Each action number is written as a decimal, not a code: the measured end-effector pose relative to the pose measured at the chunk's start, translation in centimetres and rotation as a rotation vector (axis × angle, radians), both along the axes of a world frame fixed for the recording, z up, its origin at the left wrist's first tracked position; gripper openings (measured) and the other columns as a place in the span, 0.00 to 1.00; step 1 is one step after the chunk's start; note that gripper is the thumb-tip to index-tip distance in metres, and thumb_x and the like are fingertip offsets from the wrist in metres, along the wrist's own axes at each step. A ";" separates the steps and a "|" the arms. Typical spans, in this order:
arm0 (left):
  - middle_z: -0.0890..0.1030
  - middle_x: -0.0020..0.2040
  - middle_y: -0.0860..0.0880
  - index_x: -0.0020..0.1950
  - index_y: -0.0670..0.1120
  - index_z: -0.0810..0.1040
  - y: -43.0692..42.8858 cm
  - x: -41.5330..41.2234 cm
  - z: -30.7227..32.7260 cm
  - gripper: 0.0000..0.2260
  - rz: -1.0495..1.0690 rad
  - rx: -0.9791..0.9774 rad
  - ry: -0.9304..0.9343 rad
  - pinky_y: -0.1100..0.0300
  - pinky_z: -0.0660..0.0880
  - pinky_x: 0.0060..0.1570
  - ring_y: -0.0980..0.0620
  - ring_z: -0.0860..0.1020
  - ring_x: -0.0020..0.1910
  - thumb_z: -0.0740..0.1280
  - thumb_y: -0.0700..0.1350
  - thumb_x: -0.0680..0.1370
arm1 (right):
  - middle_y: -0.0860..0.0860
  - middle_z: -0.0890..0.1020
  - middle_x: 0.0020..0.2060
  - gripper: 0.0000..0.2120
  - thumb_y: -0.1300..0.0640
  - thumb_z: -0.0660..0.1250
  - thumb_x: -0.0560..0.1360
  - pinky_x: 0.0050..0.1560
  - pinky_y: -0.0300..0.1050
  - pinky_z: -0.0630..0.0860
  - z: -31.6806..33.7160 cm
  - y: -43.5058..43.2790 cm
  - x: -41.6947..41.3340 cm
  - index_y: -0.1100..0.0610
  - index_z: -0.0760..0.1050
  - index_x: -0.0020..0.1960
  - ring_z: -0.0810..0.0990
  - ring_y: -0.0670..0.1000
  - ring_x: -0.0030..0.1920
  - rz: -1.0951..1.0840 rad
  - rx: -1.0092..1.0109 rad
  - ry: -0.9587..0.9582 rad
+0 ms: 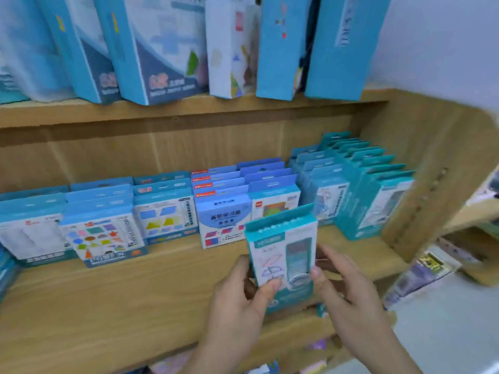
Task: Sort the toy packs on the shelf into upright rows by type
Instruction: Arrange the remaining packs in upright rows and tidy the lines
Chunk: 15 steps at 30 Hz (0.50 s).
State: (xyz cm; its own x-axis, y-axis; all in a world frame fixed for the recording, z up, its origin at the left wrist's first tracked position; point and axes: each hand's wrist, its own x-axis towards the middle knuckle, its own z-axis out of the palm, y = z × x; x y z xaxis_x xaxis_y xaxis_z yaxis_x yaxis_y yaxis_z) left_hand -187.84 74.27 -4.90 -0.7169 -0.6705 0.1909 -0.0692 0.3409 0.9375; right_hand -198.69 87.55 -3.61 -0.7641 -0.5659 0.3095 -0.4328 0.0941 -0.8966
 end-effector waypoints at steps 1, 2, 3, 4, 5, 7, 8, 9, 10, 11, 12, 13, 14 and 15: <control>0.84 0.44 0.51 0.54 0.59 0.74 1.0 -1.7 -0.1 0.17 -0.033 0.009 -0.006 0.44 0.78 0.45 0.46 0.81 0.43 0.67 0.61 0.67 | 0.40 0.78 0.51 0.16 0.50 0.63 0.73 0.46 0.39 0.79 -0.1 1.4 -1.6 0.39 0.72 0.59 0.78 0.42 0.54 -0.026 -0.015 -0.009; 0.84 0.45 0.51 0.54 0.57 0.74 2.0 -3.5 -0.3 0.18 -0.058 0.005 -0.016 0.45 0.78 0.45 0.47 0.81 0.43 0.67 0.61 0.67 | 0.40 0.79 0.52 0.16 0.51 0.63 0.73 0.46 0.38 0.78 -0.2 2.7 -3.2 0.38 0.71 0.59 0.78 0.42 0.54 -0.053 -0.019 -0.005; 0.84 0.46 0.53 0.54 0.55 0.74 2.8 -5.2 -0.5 0.18 -0.075 -0.012 -0.026 0.47 0.78 0.44 0.49 0.81 0.42 0.66 0.60 0.68 | 0.41 0.78 0.53 0.17 0.54 0.64 0.75 0.46 0.34 0.77 -0.4 3.8 -4.8 0.37 0.70 0.59 0.77 0.41 0.54 -0.074 -0.016 0.006; 0.84 0.45 0.55 0.54 0.53 0.74 3.6 -6.7 -0.5 0.17 -0.086 -0.033 -0.036 0.49 0.78 0.43 0.51 0.81 0.41 0.66 0.59 0.69 | 0.42 0.78 0.54 0.18 0.57 0.64 0.76 0.45 0.31 0.76 -0.7 4.9 -6.2 0.36 0.69 0.59 0.76 0.39 0.54 -0.098 -0.006 0.014; 0.83 0.45 0.56 0.54 0.51 0.74 4.3 -8.0 -0.5 0.15 -0.097 -0.050 -0.042 0.51 0.78 0.42 0.54 0.80 0.39 0.67 0.56 0.71 | 0.42 0.77 0.55 0.20 0.59 0.64 0.76 0.45 0.29 0.74 -0.8 5.8 -7.5 0.36 0.69 0.58 0.76 0.38 0.54 -0.113 -0.001 0.003; 0.83 0.45 0.56 0.54 0.49 0.73 5.6 -10.7 -0.1 0.10 -0.113 -0.090 -0.062 0.57 0.76 0.39 0.58 0.78 0.36 0.68 0.49 0.75 | 0.40 0.76 0.57 0.22 0.62 0.64 0.77 0.44 0.28 0.73 -0.9 7.2 -9.9 0.37 0.67 0.60 0.75 0.36 0.55 -0.124 0.025 -0.033; 0.82 0.45 0.55 0.55 0.49 0.73 6.1 -11.9 0.1 0.08 -0.119 -0.114 -0.077 0.61 0.75 0.37 0.59 0.77 0.36 0.67 0.46 0.77 | 0.40 0.76 0.59 0.23 0.63 0.63 0.77 0.46 0.29 0.73 -0.9 7.7 -11.0 0.38 0.66 0.62 0.75 0.36 0.56 -0.131 0.046 -0.054; 0.82 0.47 0.54 0.56 0.50 0.72 6.5 -13.3 0.4 0.09 -0.123 -0.141 -0.084 0.64 0.73 0.37 0.60 0.77 0.36 0.67 0.46 0.77 | 0.41 0.75 0.61 0.24 0.64 0.63 0.76 0.49 0.32 0.73 -0.8 8.1 -12.1 0.39 0.65 0.64 0.75 0.38 0.58 -0.139 0.056 -0.074; 0.82 0.49 0.52 0.57 0.51 0.72 6.7 -14.7 0.7 0.09 -0.126 -0.171 -0.087 0.63 0.73 0.39 0.58 0.77 0.39 0.66 0.47 0.78 | 0.42 0.74 0.62 0.26 0.65 0.62 0.76 0.54 0.37 0.74 -0.8 8.3 -13.1 0.40 0.64 0.65 0.75 0.41 0.59 -0.154 0.055 -0.086; 0.81 0.51 0.51 0.58 0.50 0.71 6.9 -16.1 0.9 0.10 -0.127 -0.206 -0.092 0.60 0.74 0.42 0.55 0.79 0.43 0.65 0.48 0.78 | 0.42 0.73 0.62 0.27 0.65 0.63 0.76 0.58 0.44 0.74 -0.9 8.4 -13.9 0.39 0.63 0.65 0.75 0.43 0.60 -0.167 0.047 -0.092; 0.80 0.54 0.50 0.59 0.49 0.71 7.0 -17.6 1.0 0.10 -0.129 -0.249 -0.109 0.58 0.74 0.46 0.51 0.79 0.48 0.64 0.49 0.78 | 0.40 0.73 0.61 0.27 0.64 0.63 0.76 0.60 0.48 0.74 -0.9 8.4 -14.5 0.38 0.61 0.65 0.75 0.43 0.60 -0.176 0.043 -0.093; 0.79 0.56 0.50 0.59 0.48 0.70 7.2 -19.0 1.0 0.11 -0.133 -0.293 -0.130 0.57 0.74 0.49 0.50 0.78 0.52 0.64 0.49 0.79 | 0.35 0.73 0.60 0.28 0.63 0.63 0.76 0.60 0.47 0.73 -0.9 8.4 -14.8 0.35 0.60 0.64 0.74 0.41 0.59 -0.175 0.039 -0.089; 0.78 0.58 0.49 0.60 0.47 0.70 7.4 -20.3 0.9 0.11 -0.133 -0.330 -0.148 0.58 0.73 0.50 0.49 0.77 0.54 0.63 0.49 0.79 | 0.32 0.73 0.58 0.29 0.63 0.63 0.76 0.59 0.45 0.73 -0.9 8.4 -15.1 0.33 0.60 0.63 0.74 0.39 0.59 -0.164 0.043 -0.081; 0.78 0.58 0.49 0.61 0.47 0.69 7.6 -21.4 0.6 0.12 -0.129 -0.359 -0.153 0.58 0.72 0.50 0.49 0.76 0.55 0.64 0.48 0.79 | 0.29 0.72 0.57 0.30 0.64 0.62 0.76 0.58 0.42 0.73 -0.9 8.4 -15.2 0.31 0.59 0.63 0.74 0.38 0.59 -0.146 0.050 -0.072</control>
